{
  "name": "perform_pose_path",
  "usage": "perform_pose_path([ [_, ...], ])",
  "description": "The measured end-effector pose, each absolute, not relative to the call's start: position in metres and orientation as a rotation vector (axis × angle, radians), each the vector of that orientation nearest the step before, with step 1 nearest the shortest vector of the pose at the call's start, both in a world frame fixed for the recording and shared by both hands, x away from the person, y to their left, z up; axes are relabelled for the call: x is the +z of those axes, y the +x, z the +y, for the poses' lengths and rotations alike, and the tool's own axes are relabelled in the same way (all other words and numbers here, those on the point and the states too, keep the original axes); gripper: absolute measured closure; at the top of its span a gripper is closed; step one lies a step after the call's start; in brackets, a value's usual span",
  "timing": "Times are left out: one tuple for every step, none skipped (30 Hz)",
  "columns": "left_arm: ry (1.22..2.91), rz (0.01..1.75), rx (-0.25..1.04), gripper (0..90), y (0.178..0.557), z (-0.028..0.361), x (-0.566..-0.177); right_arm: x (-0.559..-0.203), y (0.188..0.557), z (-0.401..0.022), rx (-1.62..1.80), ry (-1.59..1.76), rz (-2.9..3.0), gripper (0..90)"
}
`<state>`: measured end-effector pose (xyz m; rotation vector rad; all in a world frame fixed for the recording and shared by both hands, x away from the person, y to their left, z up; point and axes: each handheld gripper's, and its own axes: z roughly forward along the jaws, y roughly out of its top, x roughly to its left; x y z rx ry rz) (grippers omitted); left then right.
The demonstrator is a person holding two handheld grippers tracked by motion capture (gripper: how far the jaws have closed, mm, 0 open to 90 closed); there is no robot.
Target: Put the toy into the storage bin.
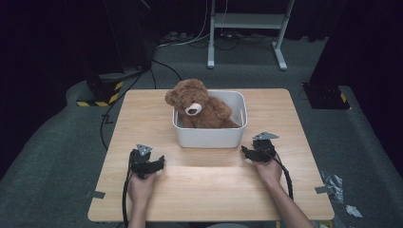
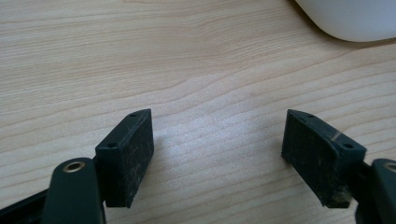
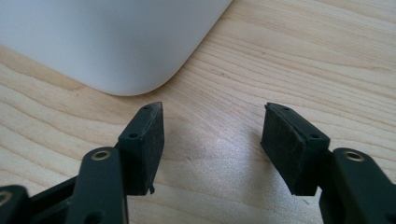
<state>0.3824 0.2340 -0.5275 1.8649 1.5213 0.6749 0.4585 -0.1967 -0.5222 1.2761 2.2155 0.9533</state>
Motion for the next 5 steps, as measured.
perform_pose_path([
  [1.865,1.521,0.675,24.9,0.3824,0.234,-0.5275,-0.5222,0.4585,-0.1967,0.953,1.276,2.216,38.3],
  [1.866,1.52,0.675,24.9,0.3825,0.2341,-0.5275,-0.5222,0.4593,-0.1969,0.953,1.271,2.218,36.9],
  [1.864,1.523,0.675,24.9,0.3824,0.2339,-0.5275,-0.522,0.4593,-0.1969,0.953,1.276,2.223,36.6],
  [1.866,1.521,0.675,24.9,0.3825,0.234,-0.5275,-0.522,0.4593,-0.1968,0.954,1.278,2.224,36.5],
  [1.866,1.521,0.675,24.9,0.3825,0.234,-0.5275,-0.522,0.4593,-0.1968,0.954,1.278,2.224,36.5],
])
